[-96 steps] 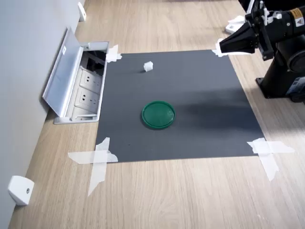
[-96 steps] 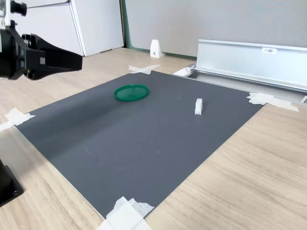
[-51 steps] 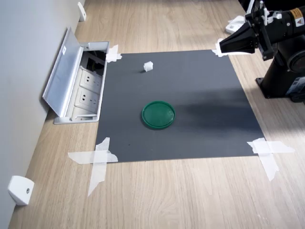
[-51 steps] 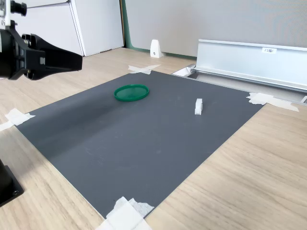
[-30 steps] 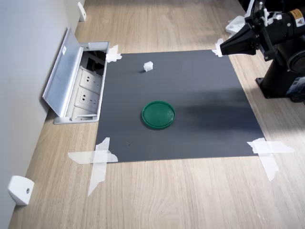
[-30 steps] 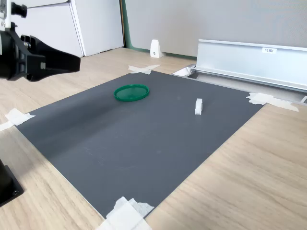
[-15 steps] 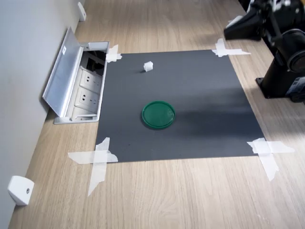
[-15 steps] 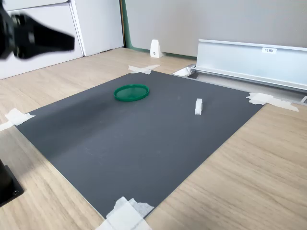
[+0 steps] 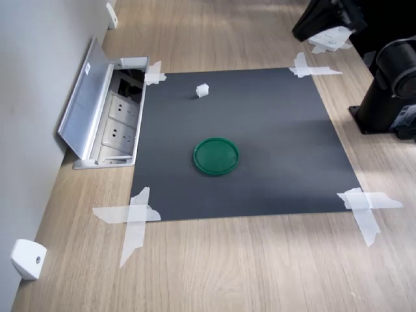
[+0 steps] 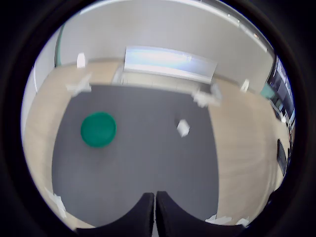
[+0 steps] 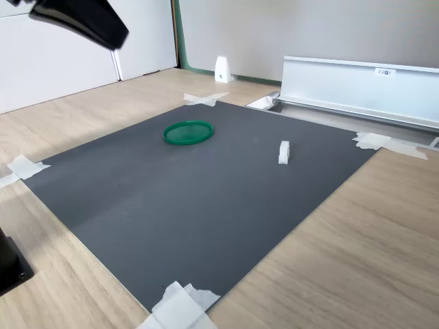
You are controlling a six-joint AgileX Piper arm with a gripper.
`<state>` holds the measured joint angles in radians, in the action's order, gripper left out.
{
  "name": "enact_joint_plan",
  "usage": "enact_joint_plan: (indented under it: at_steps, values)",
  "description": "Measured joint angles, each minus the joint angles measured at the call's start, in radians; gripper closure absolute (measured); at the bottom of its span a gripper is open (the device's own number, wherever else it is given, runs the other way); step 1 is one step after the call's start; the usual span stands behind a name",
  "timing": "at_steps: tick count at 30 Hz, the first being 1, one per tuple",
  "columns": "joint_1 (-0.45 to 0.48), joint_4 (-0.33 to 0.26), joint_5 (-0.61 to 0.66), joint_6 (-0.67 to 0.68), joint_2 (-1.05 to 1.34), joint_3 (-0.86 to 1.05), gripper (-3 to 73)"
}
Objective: Grasp a white terminal and put it on the green lid.
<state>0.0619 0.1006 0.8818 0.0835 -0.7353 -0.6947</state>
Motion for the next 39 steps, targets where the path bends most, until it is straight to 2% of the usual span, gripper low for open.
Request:
enact_joint_plan:
  at_steps: [3, 8, 13, 17, 25, 28, 34, 39]
  values:
    - [0.0, -0.016, 0.004, 0.021, -0.118, -0.039, 70.4]
    - [0.0, -0.083, -0.004, 0.197, -0.26, -0.087, 70.4]
    - [0.0, -0.111, -0.007, 0.276, -0.424, -0.126, 67.4]
    - [0.0, -0.114, -0.023, 0.313, -0.521, -0.157, 56.2]
    - [0.018, -0.122, -0.024, 0.388, -0.638, -0.244, 12.5]
    - [0.072, -0.131, -0.017, 0.426, -0.672, -0.273, 1.5]
    - [0.214, -0.137, -0.041, 0.574, -0.726, -0.322, -2.7]
    - [0.252, -0.136, -0.047, 0.644, -0.817, -0.381, -2.7]
